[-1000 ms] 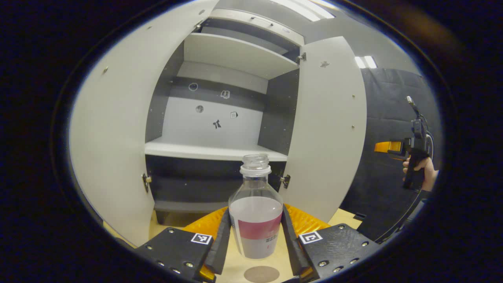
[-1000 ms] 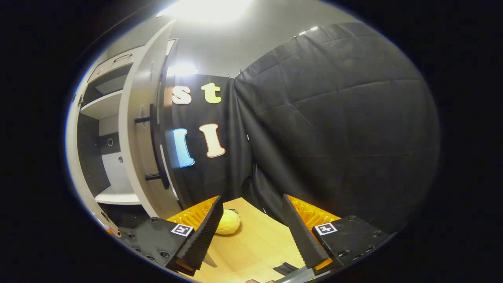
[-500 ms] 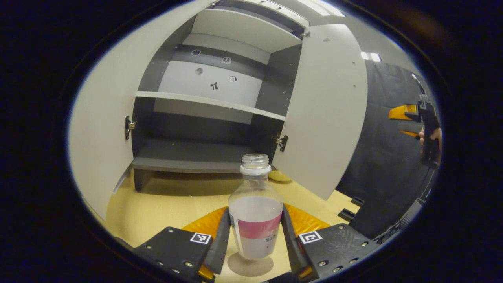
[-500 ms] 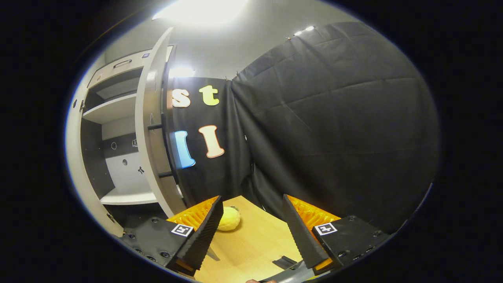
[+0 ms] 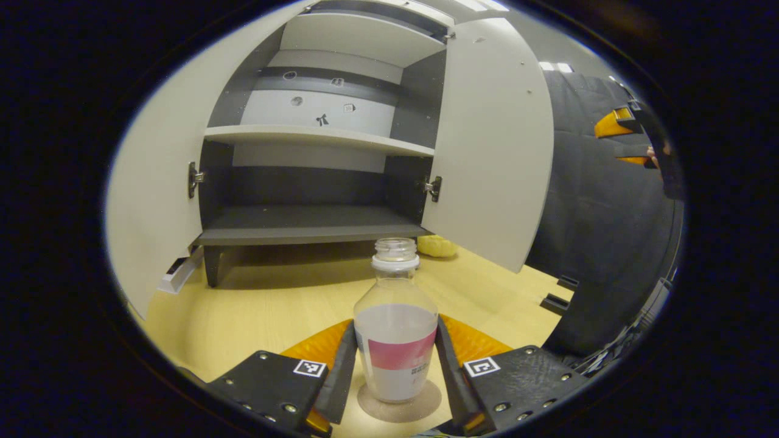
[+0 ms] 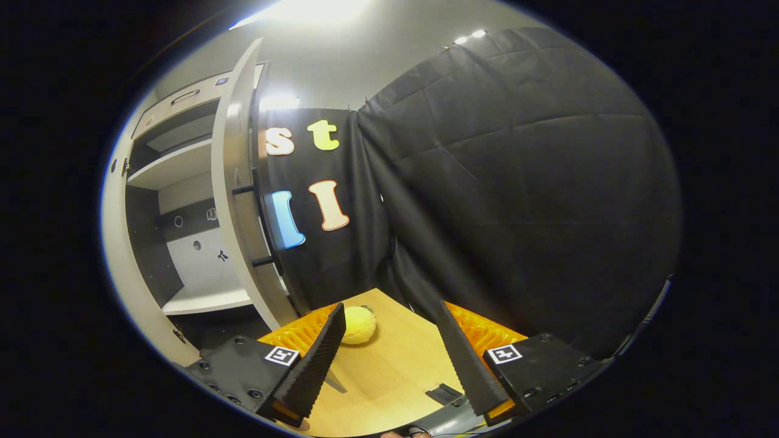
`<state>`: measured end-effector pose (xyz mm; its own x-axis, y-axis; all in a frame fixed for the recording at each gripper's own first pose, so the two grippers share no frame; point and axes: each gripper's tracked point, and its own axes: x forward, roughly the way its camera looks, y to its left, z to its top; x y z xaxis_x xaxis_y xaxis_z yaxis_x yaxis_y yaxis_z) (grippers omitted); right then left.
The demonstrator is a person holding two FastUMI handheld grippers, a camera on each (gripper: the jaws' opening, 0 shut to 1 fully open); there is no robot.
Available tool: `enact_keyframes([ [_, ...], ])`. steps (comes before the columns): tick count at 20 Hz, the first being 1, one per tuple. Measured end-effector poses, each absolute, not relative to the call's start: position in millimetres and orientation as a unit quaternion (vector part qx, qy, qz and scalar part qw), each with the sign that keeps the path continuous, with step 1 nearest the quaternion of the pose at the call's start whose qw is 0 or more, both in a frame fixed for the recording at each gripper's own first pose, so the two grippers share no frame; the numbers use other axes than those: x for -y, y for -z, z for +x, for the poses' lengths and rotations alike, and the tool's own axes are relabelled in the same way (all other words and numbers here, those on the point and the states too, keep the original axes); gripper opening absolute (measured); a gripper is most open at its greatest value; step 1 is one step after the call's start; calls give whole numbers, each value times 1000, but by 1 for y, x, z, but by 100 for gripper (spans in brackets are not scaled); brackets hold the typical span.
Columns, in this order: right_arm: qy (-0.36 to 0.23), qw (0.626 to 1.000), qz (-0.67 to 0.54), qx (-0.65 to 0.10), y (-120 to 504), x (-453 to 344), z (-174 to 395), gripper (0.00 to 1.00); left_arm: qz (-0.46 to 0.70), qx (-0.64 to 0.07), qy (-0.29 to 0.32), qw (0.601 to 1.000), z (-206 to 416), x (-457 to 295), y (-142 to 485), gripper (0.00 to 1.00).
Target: Grasp the bottle in the cabinet with the left hand and place it on the coaster, then close the right door with the right hand and the left door with the left hand.
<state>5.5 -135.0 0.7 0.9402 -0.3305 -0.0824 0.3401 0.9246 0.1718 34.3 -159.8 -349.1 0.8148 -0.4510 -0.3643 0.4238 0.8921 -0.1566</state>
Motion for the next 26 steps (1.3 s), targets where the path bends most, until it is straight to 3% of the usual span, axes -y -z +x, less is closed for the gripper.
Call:
enact_keyframes([
  [1, 172, 980, 95, -25, -2, 136, 5, 96, -16, -196, 236, 952, 32, 160, 352, 66],
  [2, 174, 980, 98, -25, -2, 137, 6, 96, -6, -196, 242, 950, 29, 161, 353, 73],
  [3, 175, 979, 100, -25, -2, 138, 6, 96, -1, -193, 243, 951, 25, 163, 351, 67],
  [8, 182, 976, 113, -33, 5, 145, 5, 96, -8, -198, 234, 952, 13, 165, 351, 69],
  [10, 179, 976, 115, -39, 10, 143, 7, 92, -7, -205, 233, 951, 8, 166, 353, 69],
  [11, 174, 977, 114, -45, 13, 141, 9, 96, -6, -207, 233, 950, 5, 165, 353, 75],
  [13, 168, 978, 109, -52, 16, 138, 10, 92, 1, -206, 220, 954, 5, 160, 351, 71],
  [14, 166, 979, 106, -52, 18, 137, 11, 96, 1, -207, 216, 954, 4, 158, 349, 77],
  [17, 161, 980, 101, -56, 21, 135, 12, 96, -10, -213, 212, 954, -4, 158, 342, 99],
  [19, 162, 980, 100, -58, 21, 136, 15, 96, -24, -212, 213, 953, -14, 158, 329, 94],
  [21, 164, 979, 102, -62, 22, 137, 18, 92, -21, -207, 210, 955, -23, 150, 311, 94],
  [25, 153, 980, 111, -58, 16, 138, 38, 96, -19, -173, 196, 965, -31, 128, 245, 94],
  [26, 151, 981, 112, -50, 11, 141, 44, 96, -23, -163, 178, 970, -29, 118, 225, 99],
])
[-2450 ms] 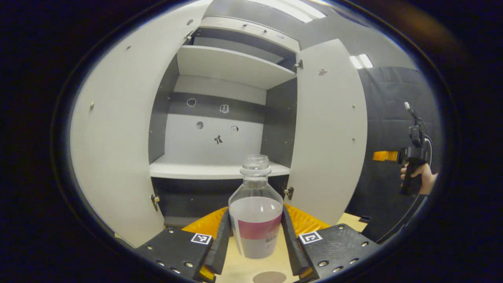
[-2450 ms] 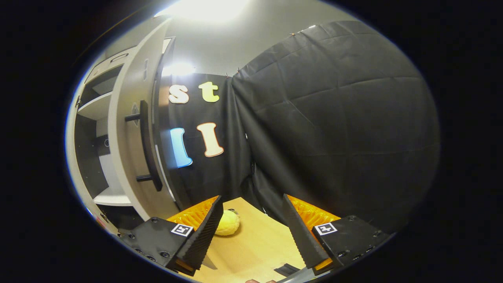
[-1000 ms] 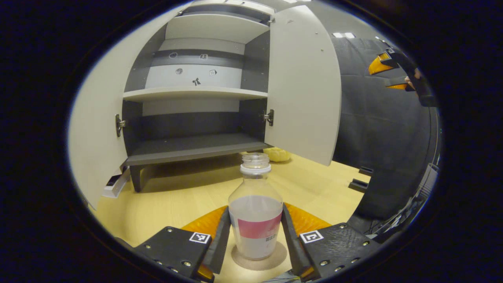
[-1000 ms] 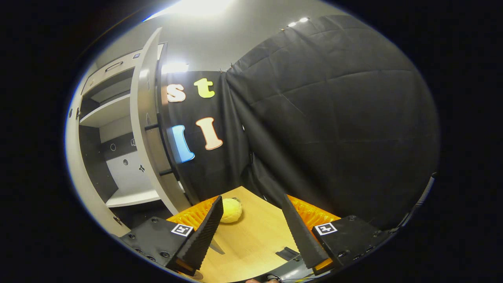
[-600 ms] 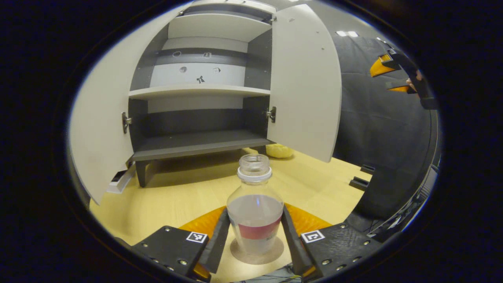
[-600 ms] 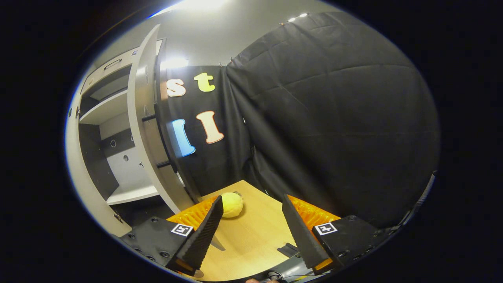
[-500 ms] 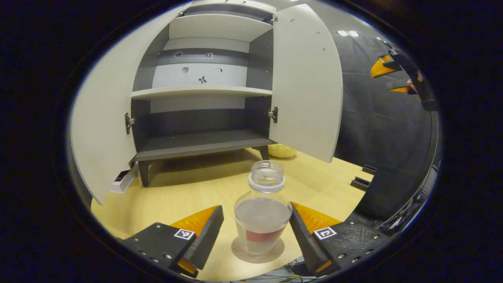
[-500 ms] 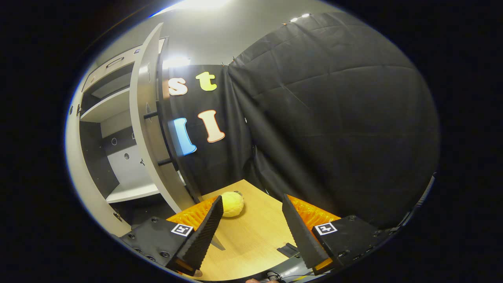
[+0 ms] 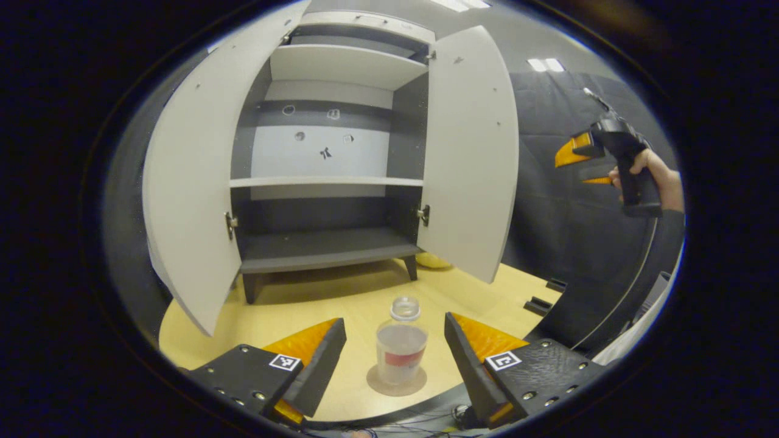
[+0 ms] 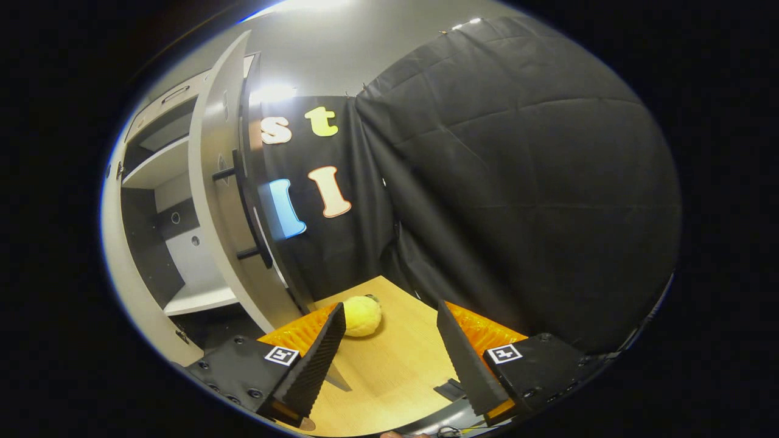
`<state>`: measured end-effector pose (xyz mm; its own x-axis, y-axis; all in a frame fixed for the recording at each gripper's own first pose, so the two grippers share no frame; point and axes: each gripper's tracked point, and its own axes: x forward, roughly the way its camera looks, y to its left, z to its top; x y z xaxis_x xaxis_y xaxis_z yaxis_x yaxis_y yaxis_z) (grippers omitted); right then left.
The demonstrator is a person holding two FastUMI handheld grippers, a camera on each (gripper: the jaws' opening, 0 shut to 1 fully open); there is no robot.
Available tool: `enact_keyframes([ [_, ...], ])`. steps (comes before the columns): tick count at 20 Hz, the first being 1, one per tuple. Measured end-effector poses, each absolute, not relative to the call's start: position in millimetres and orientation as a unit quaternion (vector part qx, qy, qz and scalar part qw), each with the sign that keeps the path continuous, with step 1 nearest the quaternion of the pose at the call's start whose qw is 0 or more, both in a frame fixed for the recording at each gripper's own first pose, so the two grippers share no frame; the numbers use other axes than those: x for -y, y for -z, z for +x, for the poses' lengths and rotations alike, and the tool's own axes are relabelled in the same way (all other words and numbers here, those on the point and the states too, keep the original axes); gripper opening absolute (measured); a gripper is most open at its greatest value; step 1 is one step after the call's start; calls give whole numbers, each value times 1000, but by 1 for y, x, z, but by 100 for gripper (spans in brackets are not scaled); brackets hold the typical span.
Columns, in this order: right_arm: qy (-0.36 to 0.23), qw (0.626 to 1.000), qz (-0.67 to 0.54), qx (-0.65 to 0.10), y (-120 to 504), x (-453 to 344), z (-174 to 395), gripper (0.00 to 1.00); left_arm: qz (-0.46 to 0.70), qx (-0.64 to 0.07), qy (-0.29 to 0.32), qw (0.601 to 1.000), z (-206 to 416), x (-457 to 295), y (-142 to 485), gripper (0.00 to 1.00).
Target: Grasp the bottle in the cabinet with the left hand and place it on the coaster, then close the right door with the right hand and the left door with the left hand.
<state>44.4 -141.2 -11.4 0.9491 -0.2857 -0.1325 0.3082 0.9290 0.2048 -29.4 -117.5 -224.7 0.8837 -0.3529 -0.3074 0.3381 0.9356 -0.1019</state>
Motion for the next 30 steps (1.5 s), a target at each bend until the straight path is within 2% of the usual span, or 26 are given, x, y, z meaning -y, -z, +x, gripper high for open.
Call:
enact_keyframes([
  [1, 151, 981, 111, -41, 5, 145, 51, 96, -27, -149, 156, 976, -26, 106, 203, 99],
  [2, 152, 982, 105, -33, 1, 149, 58, 96, -30, -136, 131, 981, -22, 94, 182, 94],
  [3, 155, 983, 97, -25, -5, 155, 65, 96, -33, -125, 102, 986, -19, 81, 163, 94],
  [4, 154, 984, 88, -20, -10, 159, 71, 96, -35, -115, 74, 990, -14, 68, 143, 98],
  [5, 150, 986, 79, -16, -16, 161, 77, 96, -35, -102, 46, 993, -10, 54, 124, 94],
  [7, 136, 989, 65, -11, -27, 162, 90, 92, -39, -73, -6, 997, -4, 28, 86, 94],
  [8, 126, 990, 61, -8, -33, 161, 96, 92, -43, -59, -24, 997, -2, 19, 66, 98],
  [9, 116, 992, 55, -4, -40, 160, 102, 96, -45, -44, -40, 997, -1, 11, 48, 94],
  [11, 95, 995, 39, 5, -50, 158, 113, 96, -43, -20, -67, 997, 2, -4, 18, 99],
  [13, 72, 997, 31, 6, -59, 155, 123, 96, -27, -11, -90, 995, 12, -18, -6, 92],
  [14, 58, 998, 31, 5, -62, 154, 127, 92, -22, -14, -101, 995, 16, -24, -19, 89],
  [15, 45, 998, 32, 8, -67, 152, 130, 96, -21, -18, -108, 994, 24, -24, -30, 99],
  [17, 23, 999, 38, 11, -77, 152, 136, 92, -16, -34, -115, 993, 36, -22, -39, 99],
  [18, 9, 999, 39, 10, -79, 150, 139, 96, -10, -43, -116, 992, 40, -20, -40, 99],
  [20, -23, 999, 36, 9, -84, 147, 143, 96, 9, -81, -114, 990, 50, -10, -25, 98],
  [21, -36, 999, 34, 8, -86, 146, 145, 92, 12, -91, -123, 988, 52, -11, -21, 94],
  [23, -66, 997, 28, 6, -89, 144, 147, 96, -17, -87, -120, 989, 57, 6, -22, 99],
  [24, -81, 996, 24, 6, -92, 141, 150, 96, -36, -79, -116, 989, 53, 20, -23, 88],
  [25, -96, 995, 19, 7, -95, 138, 152, 96, -42, -71, -119, 990, 51, 26, -27, 99],
  [29, -140, 990, 15, 6, -104, 124, 155, 92, -21, -54, -124, 991, 43, 39, -42, 99],
  [30, -146, 989, 16, 8, -109, 120, 155, 96, -16, -52, -121, 991, 42, 41, -43, 94],
])
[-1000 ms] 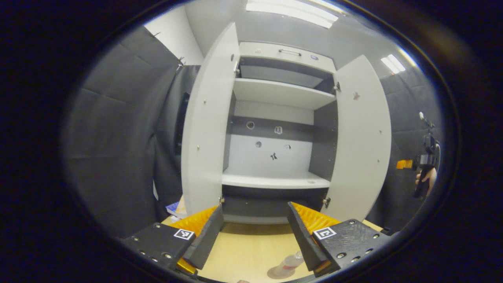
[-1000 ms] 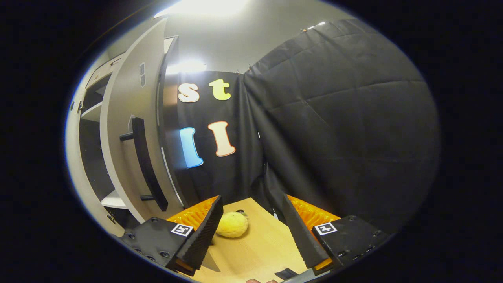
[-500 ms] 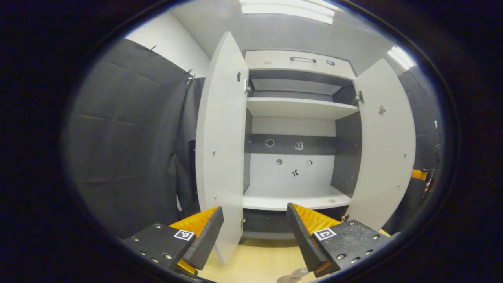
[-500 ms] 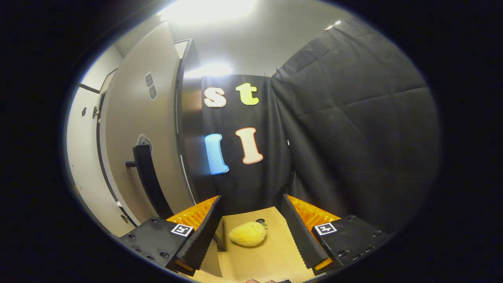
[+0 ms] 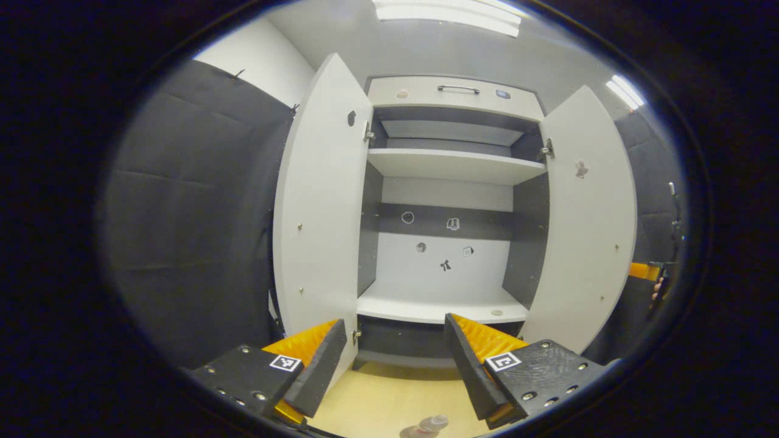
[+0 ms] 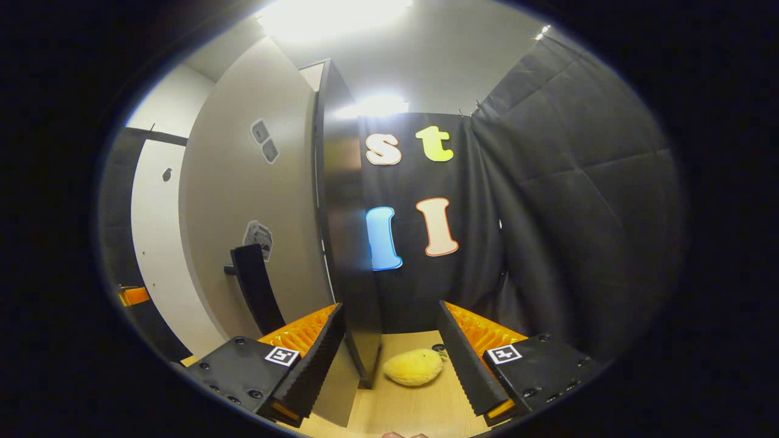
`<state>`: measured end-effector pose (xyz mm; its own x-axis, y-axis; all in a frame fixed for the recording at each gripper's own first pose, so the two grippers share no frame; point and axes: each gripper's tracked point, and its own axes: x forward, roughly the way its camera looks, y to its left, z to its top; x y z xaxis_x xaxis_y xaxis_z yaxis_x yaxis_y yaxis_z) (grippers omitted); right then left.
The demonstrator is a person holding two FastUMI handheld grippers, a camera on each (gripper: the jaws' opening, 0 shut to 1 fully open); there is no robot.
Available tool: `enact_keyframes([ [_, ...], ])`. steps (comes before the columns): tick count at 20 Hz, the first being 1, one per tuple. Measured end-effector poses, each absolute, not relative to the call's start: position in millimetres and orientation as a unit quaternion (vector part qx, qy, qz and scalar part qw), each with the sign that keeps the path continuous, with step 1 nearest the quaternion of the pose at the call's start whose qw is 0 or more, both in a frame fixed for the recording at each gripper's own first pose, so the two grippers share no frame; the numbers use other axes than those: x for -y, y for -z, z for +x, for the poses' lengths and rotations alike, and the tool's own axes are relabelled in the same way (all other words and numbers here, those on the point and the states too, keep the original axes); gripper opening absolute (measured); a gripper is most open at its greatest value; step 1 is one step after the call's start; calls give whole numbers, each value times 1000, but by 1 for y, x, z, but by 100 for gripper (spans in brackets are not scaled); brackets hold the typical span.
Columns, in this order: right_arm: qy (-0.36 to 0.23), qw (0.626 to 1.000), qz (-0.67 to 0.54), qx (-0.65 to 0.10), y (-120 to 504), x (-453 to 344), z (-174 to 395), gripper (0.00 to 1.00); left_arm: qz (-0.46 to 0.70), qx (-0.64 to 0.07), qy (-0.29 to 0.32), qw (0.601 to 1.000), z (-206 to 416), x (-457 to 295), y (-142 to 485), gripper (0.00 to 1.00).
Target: Grasp the bottle in the cabinet with the left hand and place it on the coaster, then close the right door with the right hand and the left door with the left hand.
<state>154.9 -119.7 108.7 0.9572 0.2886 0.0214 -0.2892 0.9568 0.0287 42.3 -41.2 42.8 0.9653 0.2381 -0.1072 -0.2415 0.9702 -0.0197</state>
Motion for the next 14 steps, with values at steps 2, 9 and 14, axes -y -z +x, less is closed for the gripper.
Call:
enact_keyframes([
  [2, -154, 988, 26, 5, -111, 111, 156, 96, -28, -53, -117, 991, 42, 44, -35, 89],
  [9, -139, 990, 8, 6, -119, 92, 155, 96, -62, -53, -97, 992, 50, 21, -19, 99],
  [14, -105, 994, -19, 8, -121, 88, 150, 91, -54, -59, -91, 993, 46, -3, -10, 99],
])
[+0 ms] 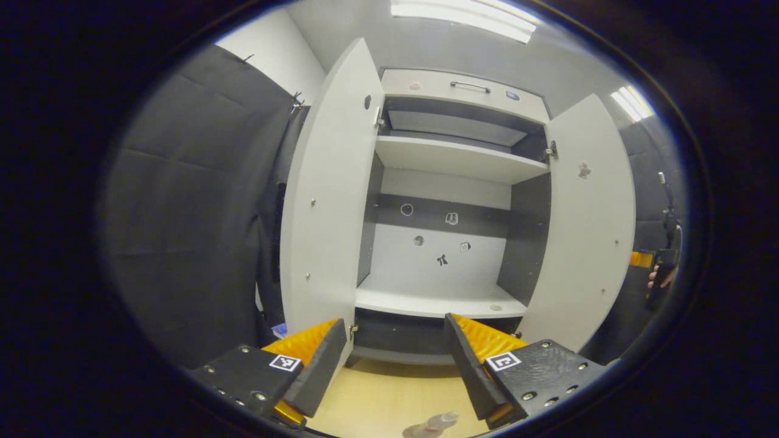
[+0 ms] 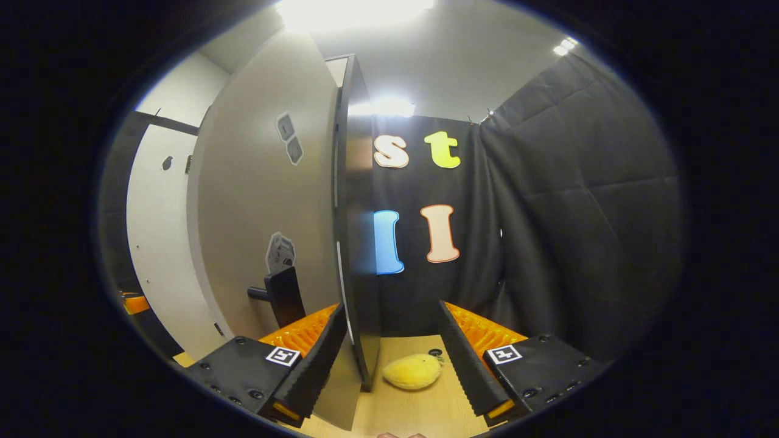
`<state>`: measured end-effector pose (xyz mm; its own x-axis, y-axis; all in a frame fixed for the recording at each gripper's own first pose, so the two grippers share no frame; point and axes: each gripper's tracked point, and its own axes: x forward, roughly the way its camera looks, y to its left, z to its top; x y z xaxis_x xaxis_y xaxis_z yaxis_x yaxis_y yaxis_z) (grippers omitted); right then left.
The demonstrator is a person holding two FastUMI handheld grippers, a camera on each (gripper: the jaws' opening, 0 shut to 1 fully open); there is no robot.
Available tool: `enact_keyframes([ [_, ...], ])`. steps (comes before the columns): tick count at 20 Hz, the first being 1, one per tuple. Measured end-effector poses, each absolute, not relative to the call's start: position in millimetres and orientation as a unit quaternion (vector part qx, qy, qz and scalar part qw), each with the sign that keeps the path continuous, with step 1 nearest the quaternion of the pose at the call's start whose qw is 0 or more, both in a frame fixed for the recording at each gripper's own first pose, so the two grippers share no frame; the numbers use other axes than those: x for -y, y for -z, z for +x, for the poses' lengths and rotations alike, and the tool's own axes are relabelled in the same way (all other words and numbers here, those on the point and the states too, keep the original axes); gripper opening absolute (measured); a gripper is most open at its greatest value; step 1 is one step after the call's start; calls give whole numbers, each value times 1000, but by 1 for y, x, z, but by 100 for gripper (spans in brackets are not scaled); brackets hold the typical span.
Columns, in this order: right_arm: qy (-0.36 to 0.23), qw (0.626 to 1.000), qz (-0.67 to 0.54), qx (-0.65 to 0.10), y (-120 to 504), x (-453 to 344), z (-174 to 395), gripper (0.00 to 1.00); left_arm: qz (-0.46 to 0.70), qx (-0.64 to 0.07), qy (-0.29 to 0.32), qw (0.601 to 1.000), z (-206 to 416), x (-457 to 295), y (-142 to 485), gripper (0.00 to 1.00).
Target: Grasp the bottle in the cabinet with the left hand and place it on the coaster, then close the right door with the right hand and the left door with the left hand.
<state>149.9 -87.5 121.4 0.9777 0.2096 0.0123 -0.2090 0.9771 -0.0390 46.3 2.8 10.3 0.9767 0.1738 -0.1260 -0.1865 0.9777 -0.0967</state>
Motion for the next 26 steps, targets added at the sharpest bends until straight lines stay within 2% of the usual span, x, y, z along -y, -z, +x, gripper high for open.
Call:
enact_keyframes([
  [1, -100, 995, -16, 9, -121, 86, 148, 95, -56, -55, -92, 993, 45, -7, -10, 99],
  [5, -96, 995, -4, 0, -117, 68, 143, 95, -72, -58, -94, 991, 42, -22, 0, 99],
  [6, -97, 995, -2, -1, -116, 63, 142, 95, -75, -59, -94, 991, 43, -26, 2, 94],
  [7, -100, 995, 0, -2, -115, 56, 139, 95, -76, -60, -92, 991, 41, -28, 4, 94],
  [8, -104, 995, 2, -3, -115, 49, 138, 95, -75, -60, -91, 991, 41, -30, 4, 94],
  [9, -108, 994, 3, -4, -112, 42, 137, 95, -72, -60, -91, 991, 40, -33, 4, 99],
  [12, -118, 993, 9, -8, -111, 18, 135, 96, -74, -58, -87, 992, 38, -40, 2, 99],
  [13, -118, 993, 12, -9, -110, 10, 134, 96, -75, -58, -85, 992, 38, -41, 2, 94],
  [14, -117, 993, 13, -9, -110, 3, 134, 96, -76, -57, -84, 992, 36, -44, 3, 94],
  [15, -115, 993, 15, -9, -109, -3, 134, 96, -75, -58, -83, 992, 36, -47, 4, 99],
  [17, -117, 993, 19, -9, -108, -18, 134, 96, -72, -60, -83, 992, 32, -54, 5, 99],
  [18, -120, 993, 20, -9, -108, -25, 134, 96, -74, -61, -83, 992, 29, -58, 5, 94],
  [19, -122, 992, 23, -9, -107, -34, 136, 96, -78, -60, -82, 992, 27, -61, 5, 99],
  [20, -126, 992, 24, -9, -107, -43, 137, 96, -82, -58, -81, 992, 25, -65, 4, 94],
  [25, -157, 985, 73, 4, -114, -92, 134, 96, -74, -37, -77, 994, 12, -93, 2, 94],
  [26, -151, 985, 77, 12, -120, -92, 134, 93, -72, -35, -81, 994, 7, -103, 3, 98],
])
